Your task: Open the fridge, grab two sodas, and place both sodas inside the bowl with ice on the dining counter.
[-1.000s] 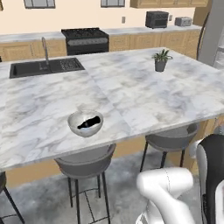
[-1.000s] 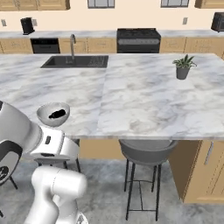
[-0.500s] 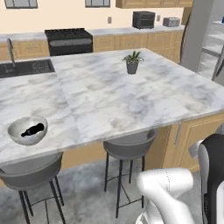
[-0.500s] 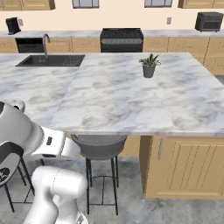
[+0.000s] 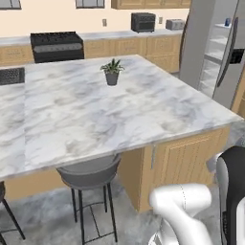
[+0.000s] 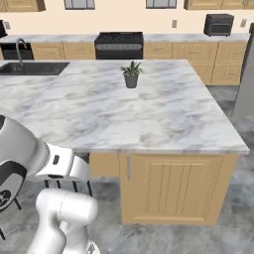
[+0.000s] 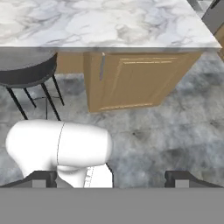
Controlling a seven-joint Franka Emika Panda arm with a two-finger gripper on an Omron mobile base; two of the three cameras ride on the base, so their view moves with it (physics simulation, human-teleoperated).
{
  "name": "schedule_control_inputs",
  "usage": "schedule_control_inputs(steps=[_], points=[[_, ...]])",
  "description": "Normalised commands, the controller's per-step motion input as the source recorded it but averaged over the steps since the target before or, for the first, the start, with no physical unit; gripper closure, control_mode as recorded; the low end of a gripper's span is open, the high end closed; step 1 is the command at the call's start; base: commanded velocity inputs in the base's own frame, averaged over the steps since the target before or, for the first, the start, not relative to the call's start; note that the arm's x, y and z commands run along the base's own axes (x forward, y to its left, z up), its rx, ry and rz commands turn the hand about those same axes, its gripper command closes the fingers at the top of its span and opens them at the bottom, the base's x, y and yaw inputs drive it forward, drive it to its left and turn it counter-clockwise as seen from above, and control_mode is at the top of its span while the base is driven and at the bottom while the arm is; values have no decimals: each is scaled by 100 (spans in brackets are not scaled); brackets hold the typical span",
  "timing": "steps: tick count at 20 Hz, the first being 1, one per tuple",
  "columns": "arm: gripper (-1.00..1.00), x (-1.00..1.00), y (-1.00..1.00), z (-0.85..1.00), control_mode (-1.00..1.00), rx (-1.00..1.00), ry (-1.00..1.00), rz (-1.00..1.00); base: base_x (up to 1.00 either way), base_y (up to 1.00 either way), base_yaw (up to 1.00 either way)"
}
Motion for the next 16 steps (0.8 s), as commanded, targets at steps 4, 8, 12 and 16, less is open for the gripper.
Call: schedule_control_inputs(steps=[4, 8, 12, 16], points=[[-100, 0, 0, 0, 100, 0, 0, 0, 0, -100, 5], [-100, 0, 0, 0, 100, 0, 0, 0, 0, -100, 8], [-100, 0, 0, 0, 100, 0, 0, 0, 1, -100, 13], [-100, 0, 0, 0, 100, 0, 0, 0, 10, -100, 18]])
